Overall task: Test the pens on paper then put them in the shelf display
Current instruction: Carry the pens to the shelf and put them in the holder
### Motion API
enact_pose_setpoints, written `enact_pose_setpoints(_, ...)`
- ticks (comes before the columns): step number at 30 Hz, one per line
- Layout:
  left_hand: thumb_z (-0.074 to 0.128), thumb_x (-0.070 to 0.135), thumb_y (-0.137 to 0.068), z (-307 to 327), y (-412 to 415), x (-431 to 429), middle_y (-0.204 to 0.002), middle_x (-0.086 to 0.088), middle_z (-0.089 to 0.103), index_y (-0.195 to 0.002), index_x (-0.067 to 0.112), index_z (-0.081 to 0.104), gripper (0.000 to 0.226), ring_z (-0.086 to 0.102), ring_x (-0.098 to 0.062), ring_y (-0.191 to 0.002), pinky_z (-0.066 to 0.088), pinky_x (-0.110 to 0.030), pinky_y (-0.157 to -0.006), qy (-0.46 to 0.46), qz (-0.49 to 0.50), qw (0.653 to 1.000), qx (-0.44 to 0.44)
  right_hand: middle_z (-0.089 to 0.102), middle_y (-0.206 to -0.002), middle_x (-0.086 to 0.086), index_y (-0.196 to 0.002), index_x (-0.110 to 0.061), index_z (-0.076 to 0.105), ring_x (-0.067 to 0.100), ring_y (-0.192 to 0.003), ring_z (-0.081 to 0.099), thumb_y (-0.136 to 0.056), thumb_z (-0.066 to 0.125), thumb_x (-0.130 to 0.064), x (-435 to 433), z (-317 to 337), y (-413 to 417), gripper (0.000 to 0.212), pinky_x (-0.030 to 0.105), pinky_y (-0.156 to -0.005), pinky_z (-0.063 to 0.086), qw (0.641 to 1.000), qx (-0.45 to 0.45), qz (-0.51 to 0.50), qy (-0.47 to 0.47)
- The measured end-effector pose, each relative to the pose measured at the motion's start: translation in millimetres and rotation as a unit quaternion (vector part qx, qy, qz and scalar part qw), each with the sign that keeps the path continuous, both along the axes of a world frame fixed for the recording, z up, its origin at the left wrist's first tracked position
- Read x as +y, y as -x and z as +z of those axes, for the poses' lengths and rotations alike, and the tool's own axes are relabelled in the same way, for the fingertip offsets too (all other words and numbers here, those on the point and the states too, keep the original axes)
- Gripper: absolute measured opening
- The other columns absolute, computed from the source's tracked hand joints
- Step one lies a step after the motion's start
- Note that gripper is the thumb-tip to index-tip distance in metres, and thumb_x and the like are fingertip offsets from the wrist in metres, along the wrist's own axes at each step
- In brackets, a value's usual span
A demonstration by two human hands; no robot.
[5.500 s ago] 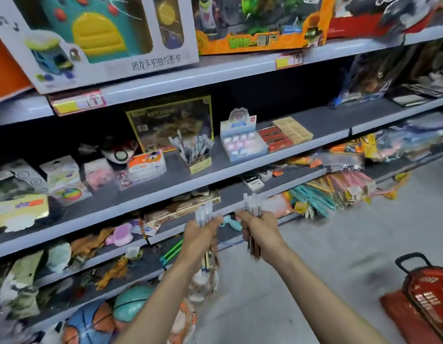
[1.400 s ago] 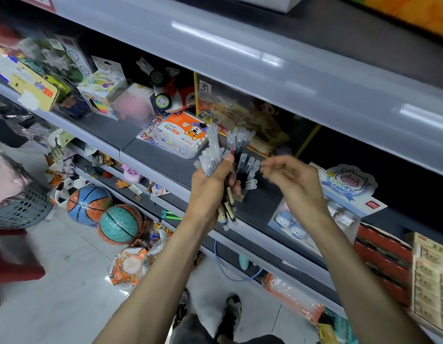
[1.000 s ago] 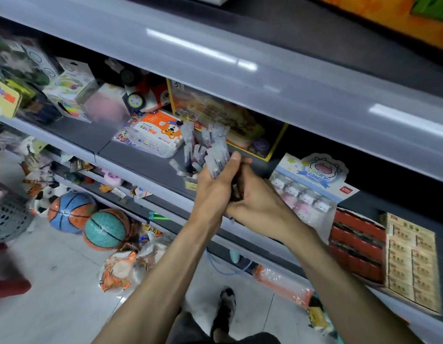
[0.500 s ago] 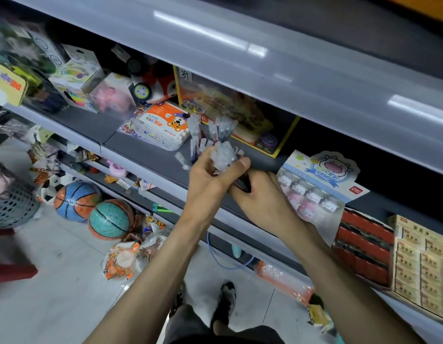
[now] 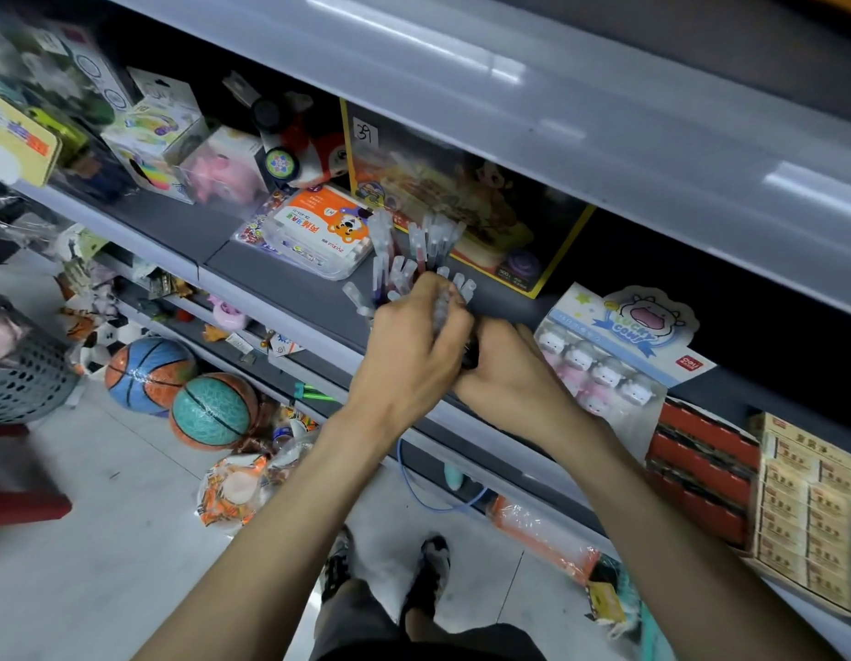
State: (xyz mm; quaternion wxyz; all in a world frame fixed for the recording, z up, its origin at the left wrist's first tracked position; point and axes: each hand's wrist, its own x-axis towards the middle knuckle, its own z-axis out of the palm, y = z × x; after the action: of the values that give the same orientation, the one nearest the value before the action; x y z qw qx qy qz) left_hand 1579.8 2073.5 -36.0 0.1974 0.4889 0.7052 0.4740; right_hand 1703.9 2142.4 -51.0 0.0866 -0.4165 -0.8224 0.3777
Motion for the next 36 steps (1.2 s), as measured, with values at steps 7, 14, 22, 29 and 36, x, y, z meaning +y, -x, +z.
enact_pose_setpoints(7,0.063,0.045,-0.100,5,9,-3,-0.073,0.020,0.063,-0.096,0.028,0.069,0.018,0.057,-0.001,-0.065,0.036,-0.011,-0.058,-0.010,0.011,0.998,-0.059,0.064,-0.068,-0.005,-0.081,-0.030,0.059,0.015,-0.069,0.061,-0.085,0.056,-0.050,8,6,0,0.020,0.029,-0.052,0.044,0.999,0.036,0.020,0.004)
enact_pose_setpoints(14,0.055,0.027,-0.099,-19,38,-19,-0.086,0.010,0.070,-0.099,0.029,0.071,0.017,0.054,-0.019,-0.064,0.043,-0.039,-0.063,-0.015,0.132,0.966,-0.221,0.059,-0.054,0.004,-0.064,-0.023,0.067,0.014,-0.052,0.058,-0.087,0.066,-0.053,38,19,-14,0.037,0.032,-0.056,0.047,0.972,0.169,-0.120,0.109)
enact_pose_setpoints(22,0.074,0.038,-0.094,-53,52,-20,-0.122,0.005,0.060,-0.129,0.029,0.055,0.040,0.060,-0.007,-0.079,0.043,-0.026,-0.068,0.063,0.219,0.962,-0.151,0.054,-0.070,0.001,-0.083,-0.018,0.061,0.022,-0.059,0.049,-0.094,0.063,-0.060,110,-6,25,0.044,0.039,-0.059,0.038,0.891,0.255,-0.288,0.241)
enact_pose_setpoints(29,0.077,0.032,-0.093,-64,43,-9,-0.137,0.017,0.054,-0.143,0.031,0.044,0.060,0.057,0.003,-0.116,0.045,-0.017,-0.093,0.051,0.170,0.956,-0.235,0.056,-0.061,-0.006,-0.070,-0.021,0.057,0.014,-0.059,0.047,-0.100,0.065,-0.047,118,-22,66,0.040,0.037,-0.067,0.041,0.871,0.320,-0.301,0.220)
enact_pose_setpoints(36,0.069,0.036,-0.088,-63,38,-9,-0.134,0.021,0.060,-0.141,0.036,0.045,0.058,0.060,0.019,-0.103,0.045,-0.017,-0.083,0.055,0.144,0.954,-0.257,0.057,-0.070,-0.003,-0.075,-0.020,0.060,0.014,-0.072,0.050,-0.100,0.064,-0.049,121,-29,94,0.039,0.045,-0.091,0.044,0.855,0.344,-0.295,0.251)
